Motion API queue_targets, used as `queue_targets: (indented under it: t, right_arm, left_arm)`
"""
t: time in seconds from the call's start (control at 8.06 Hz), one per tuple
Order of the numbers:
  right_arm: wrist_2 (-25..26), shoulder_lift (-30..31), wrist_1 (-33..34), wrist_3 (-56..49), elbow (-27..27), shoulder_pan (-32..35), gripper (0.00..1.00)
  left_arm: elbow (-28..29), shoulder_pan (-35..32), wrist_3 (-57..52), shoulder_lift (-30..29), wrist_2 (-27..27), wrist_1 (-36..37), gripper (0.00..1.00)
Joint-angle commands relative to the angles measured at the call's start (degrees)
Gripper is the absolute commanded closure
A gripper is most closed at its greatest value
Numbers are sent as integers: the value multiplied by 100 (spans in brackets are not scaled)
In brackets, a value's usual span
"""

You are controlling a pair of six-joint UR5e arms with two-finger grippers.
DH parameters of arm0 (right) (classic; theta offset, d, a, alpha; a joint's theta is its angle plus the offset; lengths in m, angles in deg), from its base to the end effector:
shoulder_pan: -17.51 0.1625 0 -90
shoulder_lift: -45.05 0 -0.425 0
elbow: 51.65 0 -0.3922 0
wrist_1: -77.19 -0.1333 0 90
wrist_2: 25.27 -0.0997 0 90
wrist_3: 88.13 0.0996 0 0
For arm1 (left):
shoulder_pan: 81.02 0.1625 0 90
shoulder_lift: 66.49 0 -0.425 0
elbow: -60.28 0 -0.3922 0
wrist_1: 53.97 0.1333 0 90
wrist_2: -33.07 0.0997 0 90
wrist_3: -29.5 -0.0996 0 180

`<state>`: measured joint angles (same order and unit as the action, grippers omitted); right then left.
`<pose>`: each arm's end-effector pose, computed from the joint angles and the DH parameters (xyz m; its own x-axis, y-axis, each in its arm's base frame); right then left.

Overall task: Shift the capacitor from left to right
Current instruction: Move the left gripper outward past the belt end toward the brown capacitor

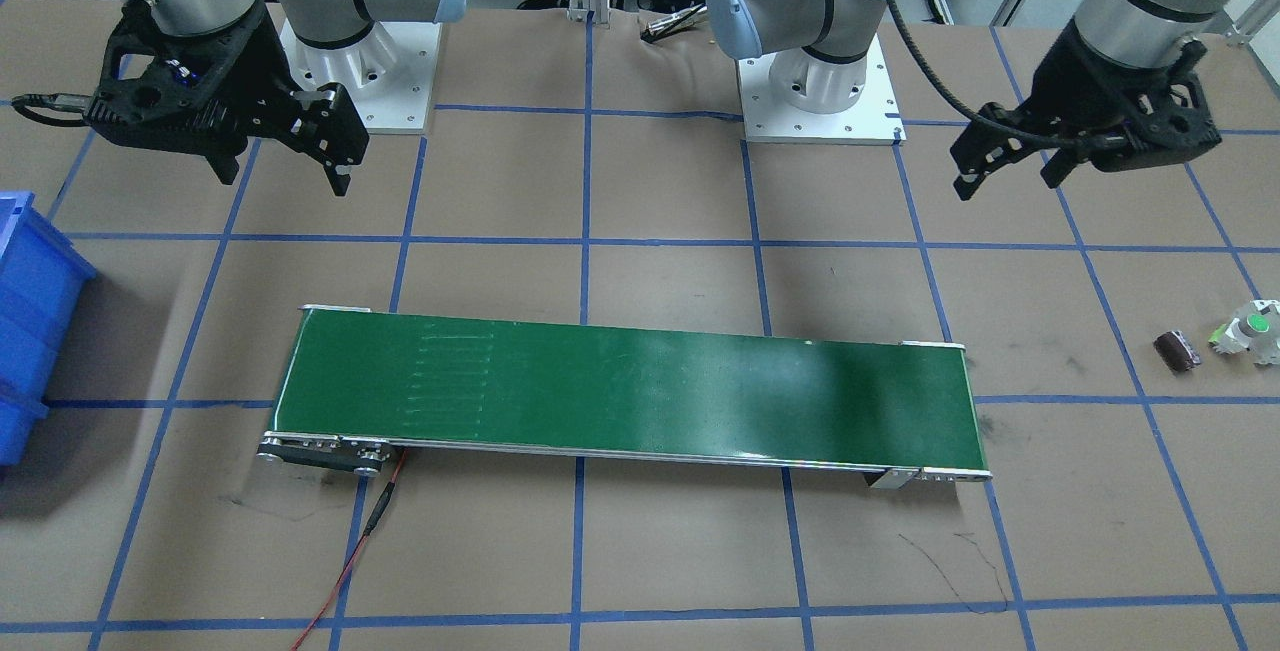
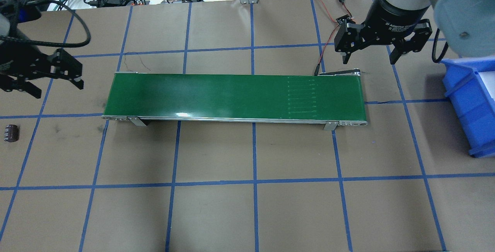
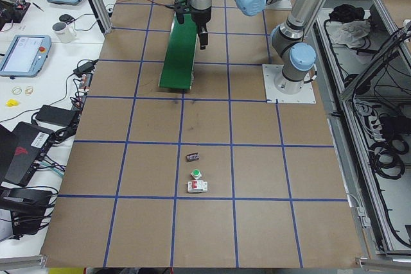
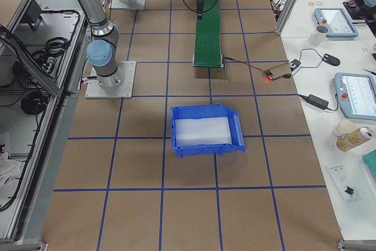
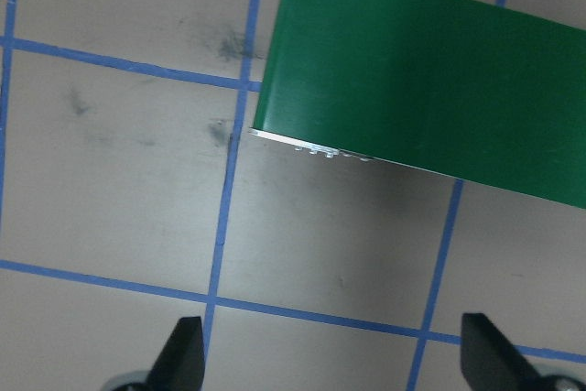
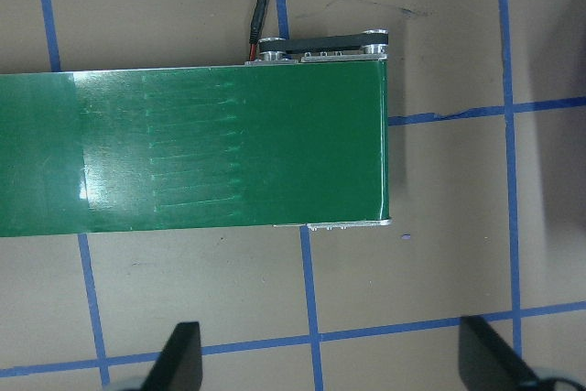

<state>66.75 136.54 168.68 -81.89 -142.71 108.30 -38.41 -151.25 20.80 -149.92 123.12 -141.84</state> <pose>0.1365 -0.4823 0.4942 -0.9949 0.0961 0.0314 0.0949 0.9948 -0.0371 0.0245 -0.4620 0.4706 -0.9814 -0.1920 -0.0009 -0.1920 0.9814 0.0000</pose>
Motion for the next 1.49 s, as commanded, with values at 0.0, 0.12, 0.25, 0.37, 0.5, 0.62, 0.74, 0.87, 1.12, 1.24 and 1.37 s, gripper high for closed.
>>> queue_targets:
  t: [0.0,0.12,0.25,0.37,0.5,0.62,0.74,0.87,1.12,1.24,1.37]
  right_arm:
    - [0,0,-9,0,0,0,0]
    - [0,-9,-9,0,0,0,0]
    - [0,0,0,0,0,0,0]
    - [0,0,-9,0,0,0,0]
    - [0,0,-9,0,0,0,0]
    - [0,-9,-9,0,0,0,0]
    - [0,-9,-9,0,0,0,0]
    - [0,0,0,0,0,0,0]
    - [0,-9,-9,0,0,0,0]
    - [0,-9,-9,0,0,0,0]
    - [0,-9,-9,0,0,0,0]
  left_arm:
    - [42,1436,-797,-548,-30,216,0]
    - [-1,1904,-1365,-873,-31,731,0]
    - [-10,2230,-2163,-1250,-5,1250,0]
    - [24,2529,-2284,-1602,13,1568,0]
    - [-27,2689,-2311,-1867,48,1832,0]
    - [-28,2699,-2311,-2200,57,2140,0]
    - [-2,2734,-2320,-2534,83,2308,0]
    - [42,2752,-2329,-2859,101,2692,0]
    - [51,2796,-2391,-3266,487,2942,0]
    - [51,2796,-2408,-3345,514,3056,0]
    - [60,2796,-2408,-3459,558,3144,0]
